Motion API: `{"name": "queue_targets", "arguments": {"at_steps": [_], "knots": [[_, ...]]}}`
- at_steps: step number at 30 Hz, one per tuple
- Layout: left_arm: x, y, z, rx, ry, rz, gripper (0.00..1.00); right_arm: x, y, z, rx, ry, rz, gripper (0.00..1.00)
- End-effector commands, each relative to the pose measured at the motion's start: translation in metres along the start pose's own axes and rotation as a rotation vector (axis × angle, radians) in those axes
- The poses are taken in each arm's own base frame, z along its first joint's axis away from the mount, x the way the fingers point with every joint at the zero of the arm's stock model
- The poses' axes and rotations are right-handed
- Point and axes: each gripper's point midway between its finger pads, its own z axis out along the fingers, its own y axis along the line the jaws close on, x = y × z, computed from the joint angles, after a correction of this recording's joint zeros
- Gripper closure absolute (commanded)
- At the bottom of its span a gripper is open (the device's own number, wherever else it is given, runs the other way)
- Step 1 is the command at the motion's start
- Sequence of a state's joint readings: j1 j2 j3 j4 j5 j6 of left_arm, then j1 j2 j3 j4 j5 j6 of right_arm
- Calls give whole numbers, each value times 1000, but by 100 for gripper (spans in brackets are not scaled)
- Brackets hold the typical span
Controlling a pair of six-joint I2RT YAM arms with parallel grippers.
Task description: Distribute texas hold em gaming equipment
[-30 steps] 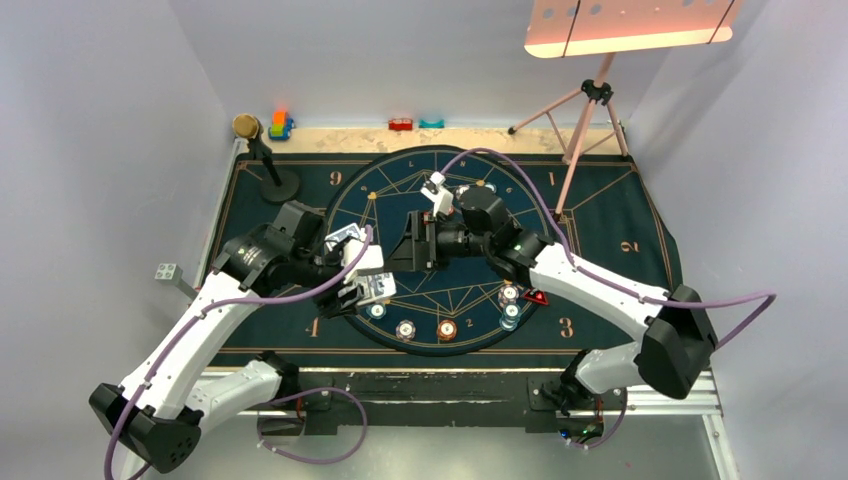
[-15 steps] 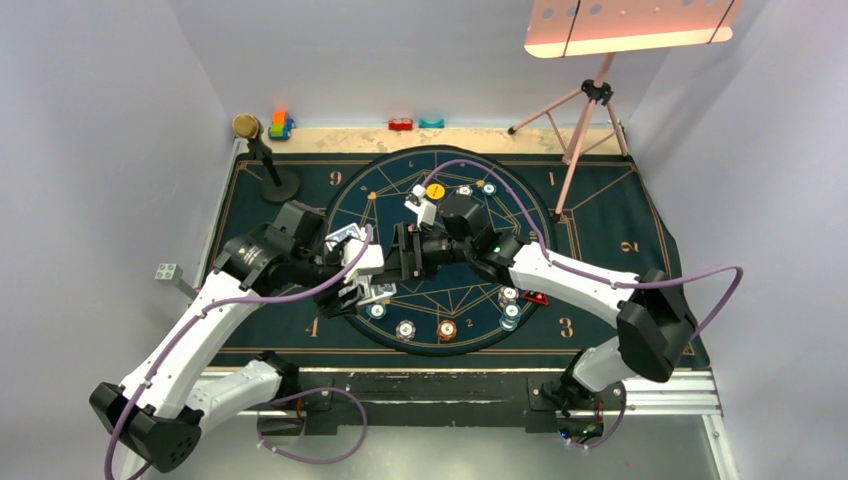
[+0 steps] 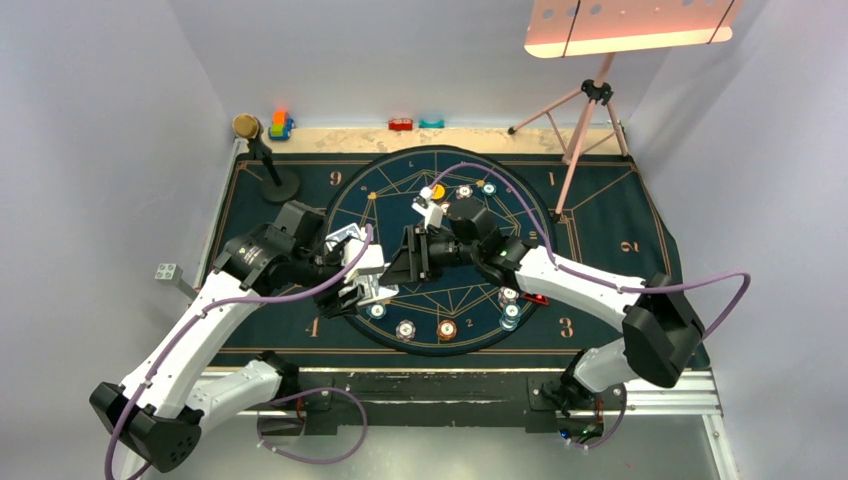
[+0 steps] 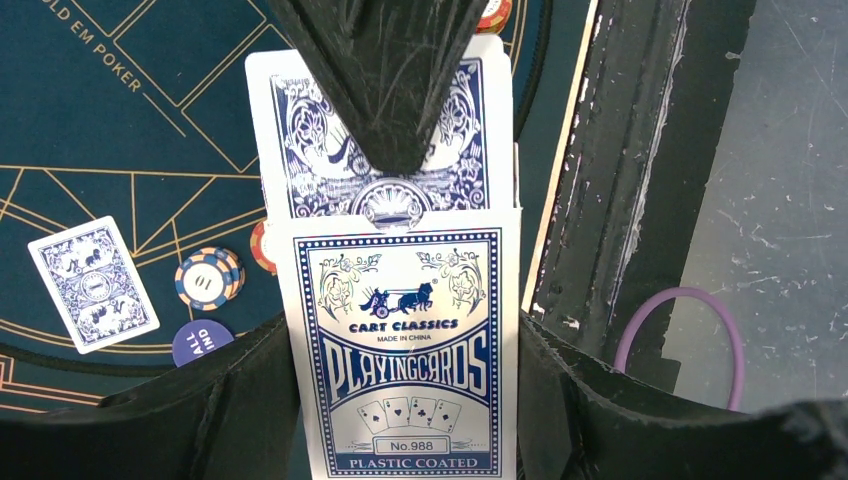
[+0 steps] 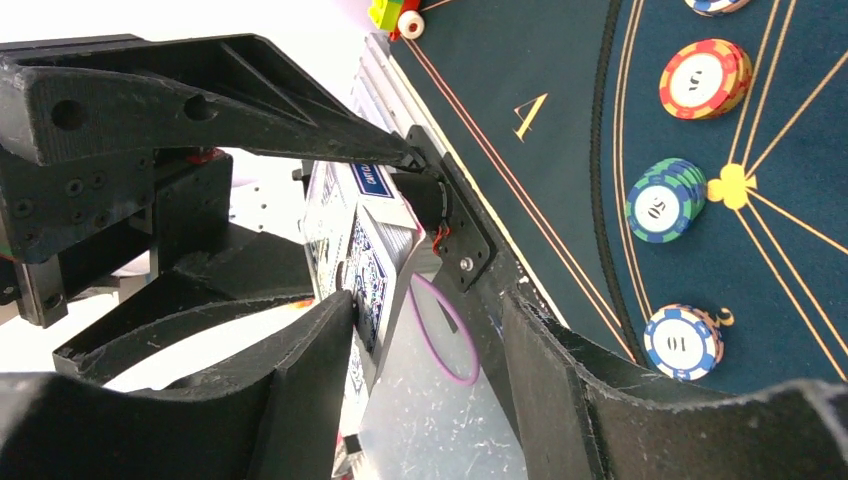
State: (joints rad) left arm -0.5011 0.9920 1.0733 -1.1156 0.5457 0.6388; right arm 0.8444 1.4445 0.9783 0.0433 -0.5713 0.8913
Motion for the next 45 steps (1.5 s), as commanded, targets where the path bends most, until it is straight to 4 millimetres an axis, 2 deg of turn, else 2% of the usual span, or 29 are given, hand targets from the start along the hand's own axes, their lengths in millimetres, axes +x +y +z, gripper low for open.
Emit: {"name": "queue_targets", "arguments": {"at_steps": [1, 7, 12, 17, 22, 28, 36, 45], "knots": [[-21, 1, -7, -10, -74, 28, 100, -9, 8, -15, -32, -41, -20, 43], [-21, 1, -7, -9, -76, 28, 100, -19, 2, -30, -11, -78, -16, 45], [-21, 1, -6, -8, -74, 27, 100, -25, 10, -35, -32, -97, -28, 45], [-21, 1, -5, -7, -74, 25, 100, -23, 30, -25, -103, -80, -43, 31], [-22, 1, -6, -9, -75, 25, 100, -12, 35, -6, -110, -12, -53, 29], [-22, 2, -7, -10, -76, 25, 100, -5, 27, 0, -95, 22, -22, 39], [-23, 1, -6, -7, -81, 25, 100, -11, 20, -17, -48, -29, -23, 48], [-22, 0, -7, -7, -82, 28, 100, -18, 9, -32, -18, -67, -14, 51]]}}
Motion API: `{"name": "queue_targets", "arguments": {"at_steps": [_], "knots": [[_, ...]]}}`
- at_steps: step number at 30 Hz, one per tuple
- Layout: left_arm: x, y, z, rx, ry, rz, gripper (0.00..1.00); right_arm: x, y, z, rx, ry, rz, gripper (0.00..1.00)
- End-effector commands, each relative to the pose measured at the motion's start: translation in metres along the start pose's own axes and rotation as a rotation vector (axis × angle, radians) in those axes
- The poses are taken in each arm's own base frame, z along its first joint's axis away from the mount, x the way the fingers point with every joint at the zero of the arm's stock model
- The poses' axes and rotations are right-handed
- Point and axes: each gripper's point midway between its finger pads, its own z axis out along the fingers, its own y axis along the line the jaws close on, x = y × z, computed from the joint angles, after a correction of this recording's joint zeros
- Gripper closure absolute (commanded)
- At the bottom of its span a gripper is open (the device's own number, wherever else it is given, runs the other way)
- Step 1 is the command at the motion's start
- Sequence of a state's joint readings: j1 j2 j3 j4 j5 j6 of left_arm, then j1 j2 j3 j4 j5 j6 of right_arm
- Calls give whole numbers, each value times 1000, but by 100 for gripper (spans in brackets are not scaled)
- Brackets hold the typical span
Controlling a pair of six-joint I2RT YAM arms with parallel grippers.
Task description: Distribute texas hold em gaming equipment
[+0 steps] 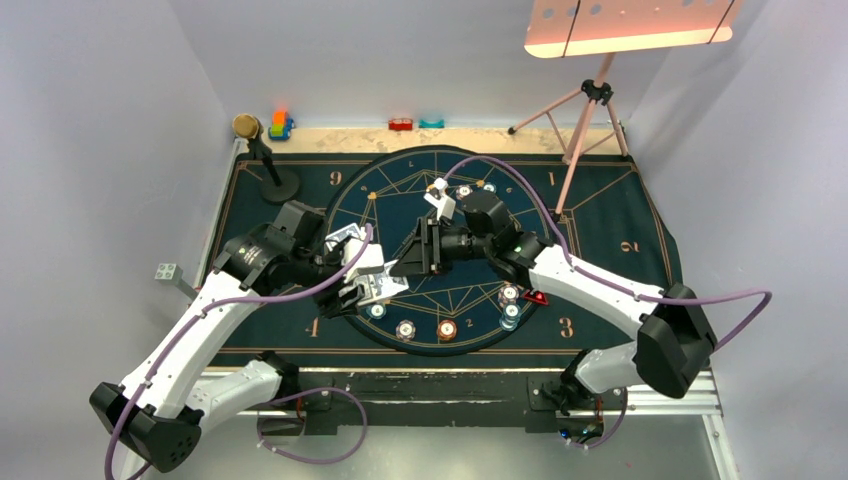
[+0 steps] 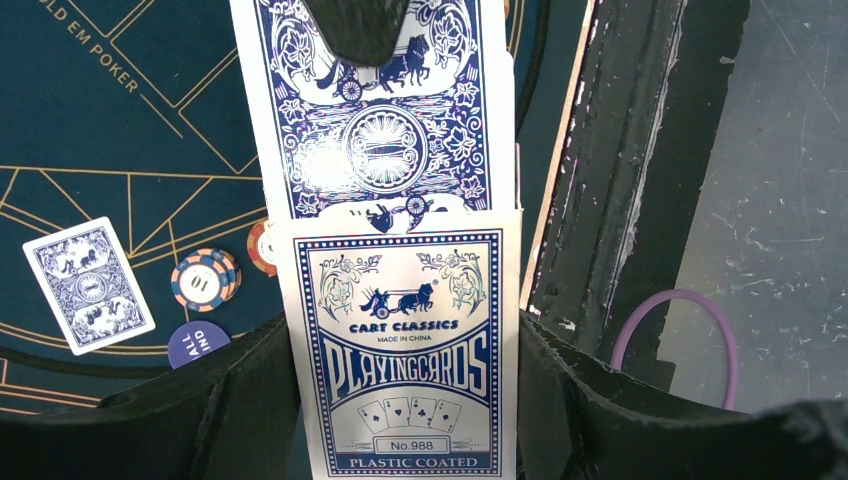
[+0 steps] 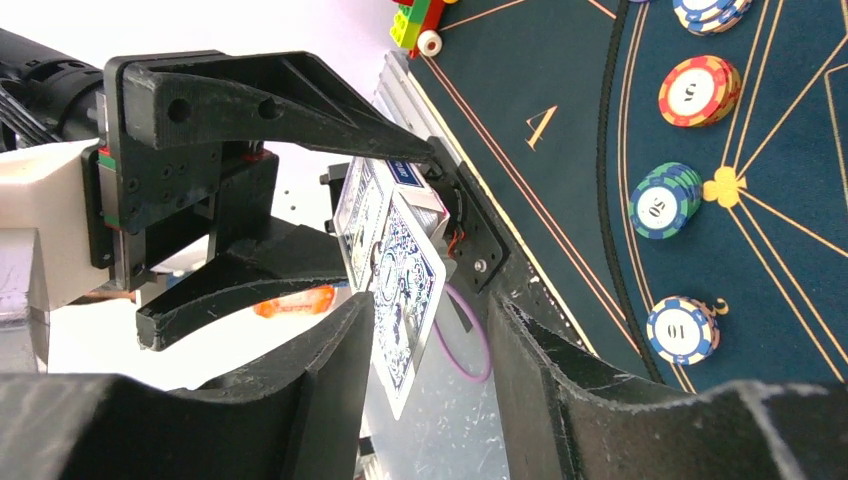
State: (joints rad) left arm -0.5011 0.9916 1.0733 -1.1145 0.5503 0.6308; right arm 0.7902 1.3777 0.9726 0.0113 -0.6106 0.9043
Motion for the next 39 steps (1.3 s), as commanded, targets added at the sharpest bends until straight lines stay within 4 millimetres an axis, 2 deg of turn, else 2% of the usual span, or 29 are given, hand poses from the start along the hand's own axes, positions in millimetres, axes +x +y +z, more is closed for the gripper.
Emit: {"name": "queue_targets", "arguments": {"at_steps": [1, 3, 7, 12, 14, 17, 22, 39], "knots": [[-22, 1, -7, -9, -78, 35, 100, -8, 1, -10, 3, -40, -31, 51], [-21, 1, -7, -8, -76, 35, 100, -8, 3, -12, -3, -40, -36, 52], [-21, 1, -6, -8, -75, 35, 100, -10, 13, -11, -49, -36, -60, 39], [-22, 3, -6, -9, -75, 33, 100, -7, 26, -3, -82, -14, -88, 34], [-23, 3, -6, -8, -76, 32, 100, -3, 21, 3, -71, 12, -74, 38], [-24, 3, -6, -7, -77, 31, 100, 2, 10, 9, -39, 40, -45, 49], [-23, 2, -6, -6, -75, 31, 100, 6, 1, 4, 8, 40, -36, 59], [-24, 0, -7, -5, -87, 30, 100, -11, -4, -26, 75, -42, -52, 70]]}}
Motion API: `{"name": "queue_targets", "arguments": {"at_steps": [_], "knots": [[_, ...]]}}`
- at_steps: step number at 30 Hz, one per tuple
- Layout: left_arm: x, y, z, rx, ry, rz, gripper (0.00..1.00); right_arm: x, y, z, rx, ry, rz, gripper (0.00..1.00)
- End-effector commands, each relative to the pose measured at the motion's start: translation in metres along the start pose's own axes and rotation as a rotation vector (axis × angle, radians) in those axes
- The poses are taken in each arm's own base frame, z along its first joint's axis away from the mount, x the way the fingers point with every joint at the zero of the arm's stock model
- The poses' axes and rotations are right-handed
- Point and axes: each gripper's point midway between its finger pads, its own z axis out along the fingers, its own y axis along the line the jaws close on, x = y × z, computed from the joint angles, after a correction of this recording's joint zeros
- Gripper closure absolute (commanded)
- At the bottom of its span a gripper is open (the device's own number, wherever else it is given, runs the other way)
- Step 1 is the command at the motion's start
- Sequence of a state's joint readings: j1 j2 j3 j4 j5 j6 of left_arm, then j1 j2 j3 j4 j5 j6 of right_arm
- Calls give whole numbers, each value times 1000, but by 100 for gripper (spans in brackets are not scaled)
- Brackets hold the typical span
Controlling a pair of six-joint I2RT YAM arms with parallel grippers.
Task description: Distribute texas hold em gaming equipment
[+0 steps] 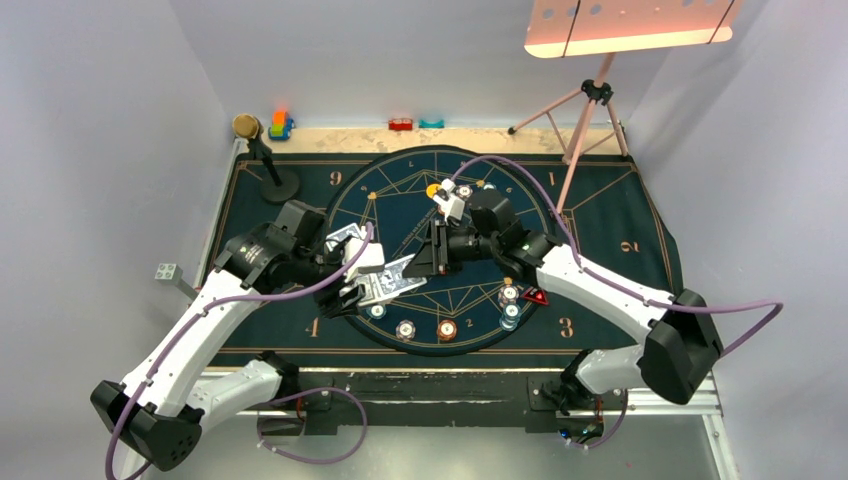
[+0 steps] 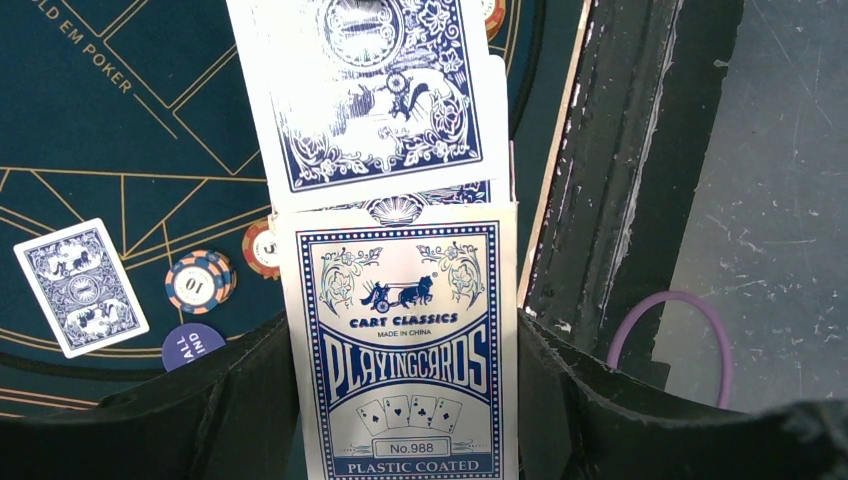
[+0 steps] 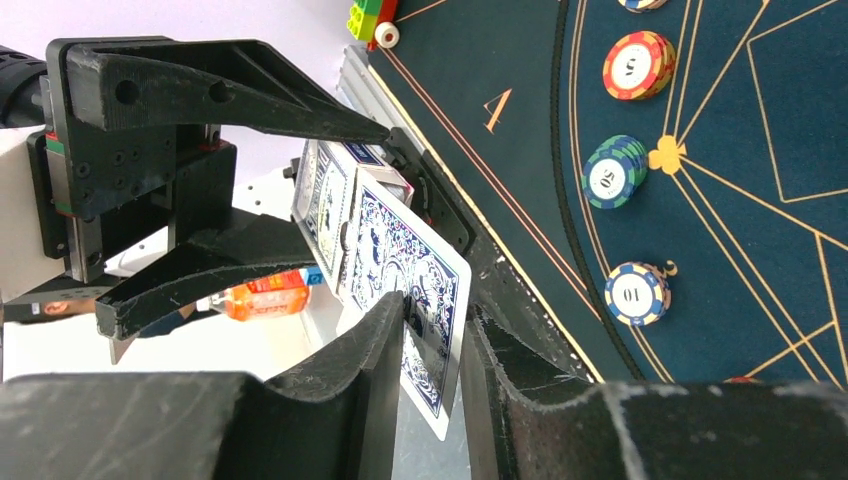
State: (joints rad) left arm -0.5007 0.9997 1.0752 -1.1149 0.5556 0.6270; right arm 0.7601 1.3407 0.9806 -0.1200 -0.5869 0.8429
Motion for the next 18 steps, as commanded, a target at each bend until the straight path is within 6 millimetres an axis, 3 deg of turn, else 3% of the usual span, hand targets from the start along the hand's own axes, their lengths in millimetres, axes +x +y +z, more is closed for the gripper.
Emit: {"name": "queue_targets", "arguments": {"at_steps": [1, 7, 11, 14, 18], "knots": [[-24, 0, -9, -11, -90, 37, 100, -14, 11, -15, -1, -52, -48, 71], [-24, -2, -8, -6, -98, 36, 100, -29, 13, -36, 10, -106, -63, 76], [-23, -3, -7, -4, -97, 35, 100, -47, 8, -51, 33, -159, -51, 88], [-22, -3, -7, -4, -95, 35, 100, -68, -8, -60, 71, -208, -12, 98], [-20, -3, -6, -6, -88, 30, 100, -109, -43, -60, 116, -267, 57, 100]]}}
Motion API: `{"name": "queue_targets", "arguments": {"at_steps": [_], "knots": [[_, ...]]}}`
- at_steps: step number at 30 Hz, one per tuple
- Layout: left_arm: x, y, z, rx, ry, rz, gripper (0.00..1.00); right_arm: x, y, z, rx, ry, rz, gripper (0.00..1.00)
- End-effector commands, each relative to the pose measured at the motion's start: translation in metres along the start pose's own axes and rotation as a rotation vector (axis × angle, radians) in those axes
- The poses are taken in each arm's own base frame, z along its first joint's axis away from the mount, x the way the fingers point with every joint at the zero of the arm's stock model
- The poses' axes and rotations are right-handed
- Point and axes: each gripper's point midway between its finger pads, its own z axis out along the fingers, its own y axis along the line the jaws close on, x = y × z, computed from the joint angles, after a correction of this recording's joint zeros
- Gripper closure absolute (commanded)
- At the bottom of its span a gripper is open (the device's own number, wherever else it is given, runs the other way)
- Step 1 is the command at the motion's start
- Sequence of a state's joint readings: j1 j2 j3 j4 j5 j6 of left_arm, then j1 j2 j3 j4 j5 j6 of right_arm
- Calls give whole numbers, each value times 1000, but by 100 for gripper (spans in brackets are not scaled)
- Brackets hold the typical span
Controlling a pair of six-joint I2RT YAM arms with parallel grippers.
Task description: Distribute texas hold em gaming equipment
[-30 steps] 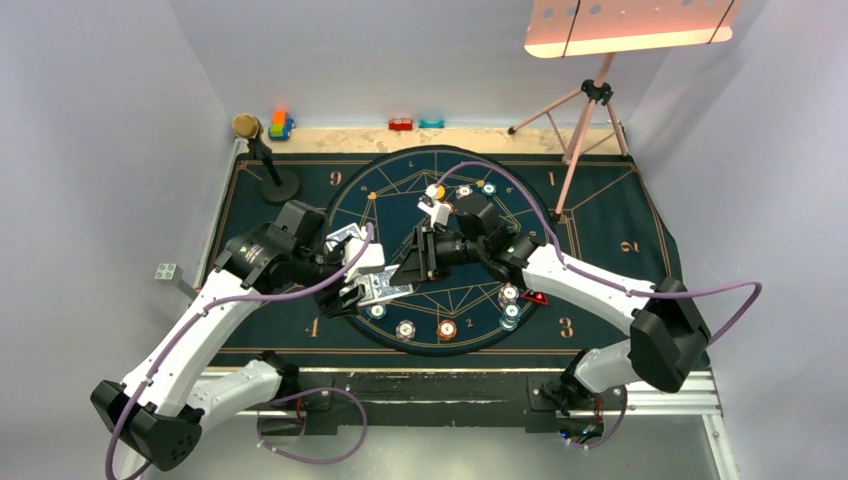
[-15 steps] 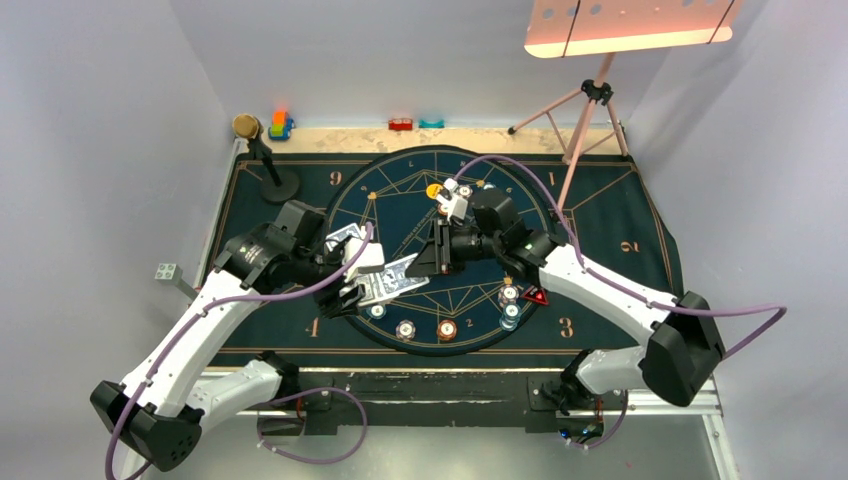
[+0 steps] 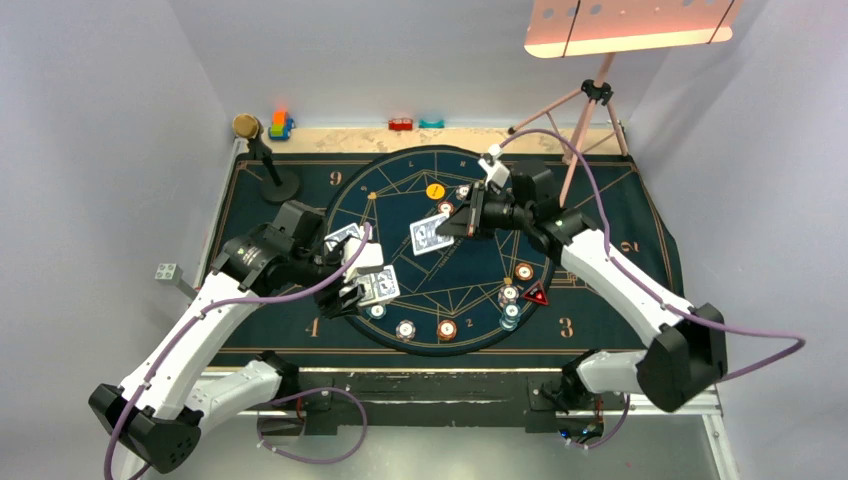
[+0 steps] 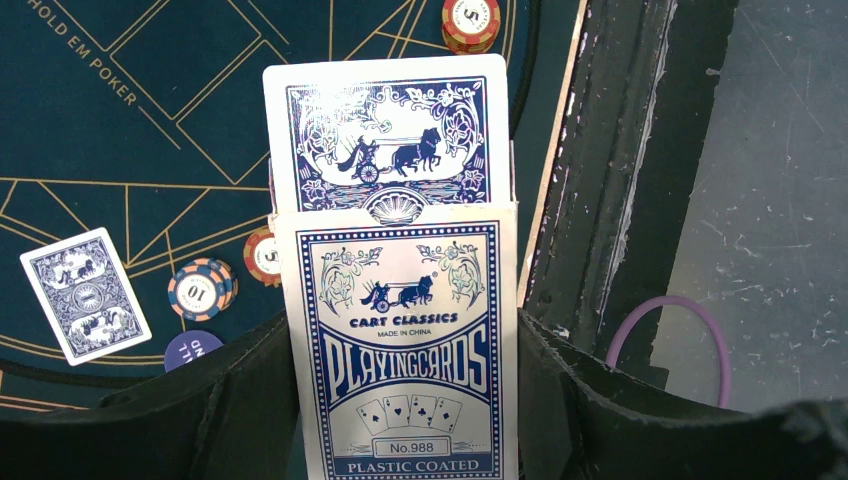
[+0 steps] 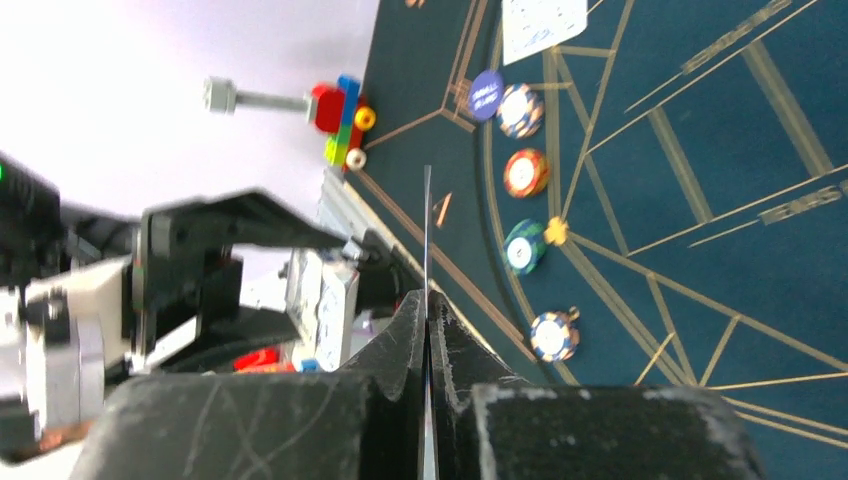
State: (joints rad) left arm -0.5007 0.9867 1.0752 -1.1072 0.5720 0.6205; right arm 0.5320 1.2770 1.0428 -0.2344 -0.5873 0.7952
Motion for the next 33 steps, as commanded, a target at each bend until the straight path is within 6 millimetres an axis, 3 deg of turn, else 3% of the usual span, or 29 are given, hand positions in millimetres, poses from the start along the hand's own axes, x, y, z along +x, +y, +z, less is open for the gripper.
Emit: {"name": "queue_targets", "arguments": {"at_steps": [1, 6, 8, 11, 15, 18, 21, 28, 33], "knots": [[-16, 0, -4, -10, -66, 27, 100, -53, -24, 10, 38, -84, 24, 100], [-16, -2, -5, -8, -72, 31, 100, -116, -68, 50, 92, -123, 39, 100], [-17, -3, -6, -4, -73, 30, 100, -139, -95, 78, 128, -119, 54, 100], [-16, -3, -6, -4, -73, 30, 100, -185, -118, 107, 208, -163, 18, 100], [-17, -3, -6, -7, -82, 33, 100, -217, -152, 138, 279, -201, 31, 100], [-19, -4, -7, -5, -86, 35, 100, -226, -174, 153, 303, -222, 69, 99], [-20, -5, -9, -4, -87, 39, 100, -226, -192, 164, 326, -220, 106, 89], [-17, -6, -8, 1, -81, 35, 100, -213, -225, 170, 416, -197, 152, 52], [-16, -6, -7, 0, -82, 35, 100, -219, -226, 150, 527, -216, 118, 23]]}}
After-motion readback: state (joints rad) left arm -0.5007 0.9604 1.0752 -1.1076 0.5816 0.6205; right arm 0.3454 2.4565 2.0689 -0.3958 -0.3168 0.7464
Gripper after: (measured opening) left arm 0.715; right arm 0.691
